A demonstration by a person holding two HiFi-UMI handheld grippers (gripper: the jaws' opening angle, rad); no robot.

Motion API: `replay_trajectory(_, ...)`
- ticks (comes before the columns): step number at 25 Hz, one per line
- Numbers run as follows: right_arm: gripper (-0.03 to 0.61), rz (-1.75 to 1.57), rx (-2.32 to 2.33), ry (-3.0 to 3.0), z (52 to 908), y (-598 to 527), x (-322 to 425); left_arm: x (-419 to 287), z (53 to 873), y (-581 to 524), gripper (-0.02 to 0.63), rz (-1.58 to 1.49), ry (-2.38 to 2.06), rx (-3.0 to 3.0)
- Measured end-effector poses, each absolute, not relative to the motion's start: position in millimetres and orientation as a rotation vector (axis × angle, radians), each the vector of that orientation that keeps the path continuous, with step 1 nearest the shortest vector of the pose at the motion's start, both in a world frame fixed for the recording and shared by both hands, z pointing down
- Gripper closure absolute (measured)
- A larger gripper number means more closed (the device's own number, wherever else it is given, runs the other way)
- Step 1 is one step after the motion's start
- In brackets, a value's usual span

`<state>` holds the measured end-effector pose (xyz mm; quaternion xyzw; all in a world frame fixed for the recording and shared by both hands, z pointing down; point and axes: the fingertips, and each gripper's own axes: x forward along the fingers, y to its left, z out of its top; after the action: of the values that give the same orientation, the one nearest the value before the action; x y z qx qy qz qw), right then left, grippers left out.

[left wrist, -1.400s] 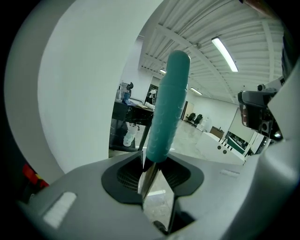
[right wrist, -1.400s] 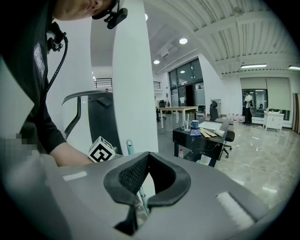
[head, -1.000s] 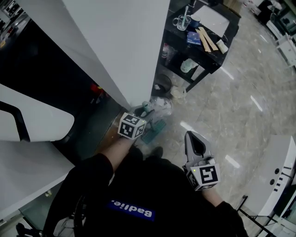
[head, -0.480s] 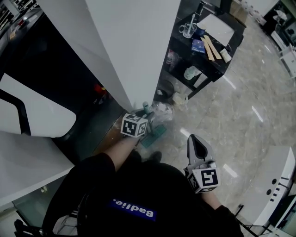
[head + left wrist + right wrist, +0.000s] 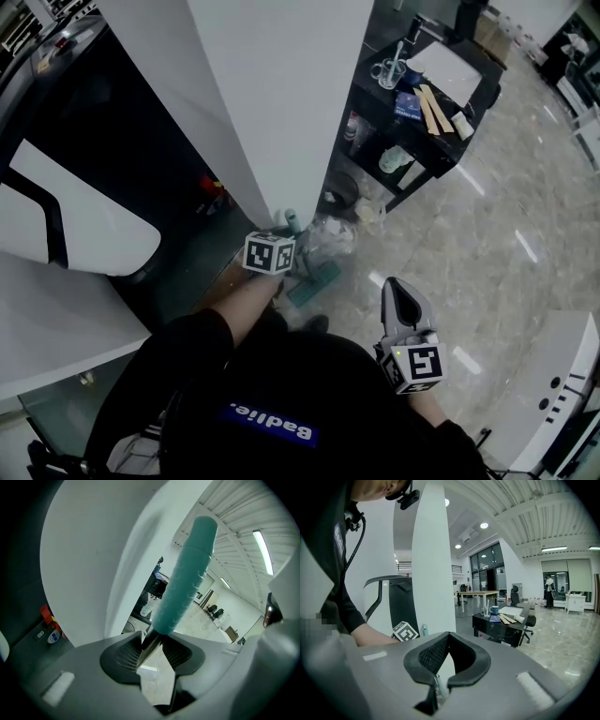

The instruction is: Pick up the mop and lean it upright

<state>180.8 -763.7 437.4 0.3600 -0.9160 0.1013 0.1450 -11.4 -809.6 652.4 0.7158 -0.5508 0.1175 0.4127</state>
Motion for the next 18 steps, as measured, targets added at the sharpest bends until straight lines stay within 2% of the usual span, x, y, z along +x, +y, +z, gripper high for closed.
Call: replay_trajectory(18, 0.572, 0.283, 1.035, -2.664, 433.9, -757.8, 181.3, -19.5, 656.2, -801.2, 0.417, 0.271, -1.375, 1.745)
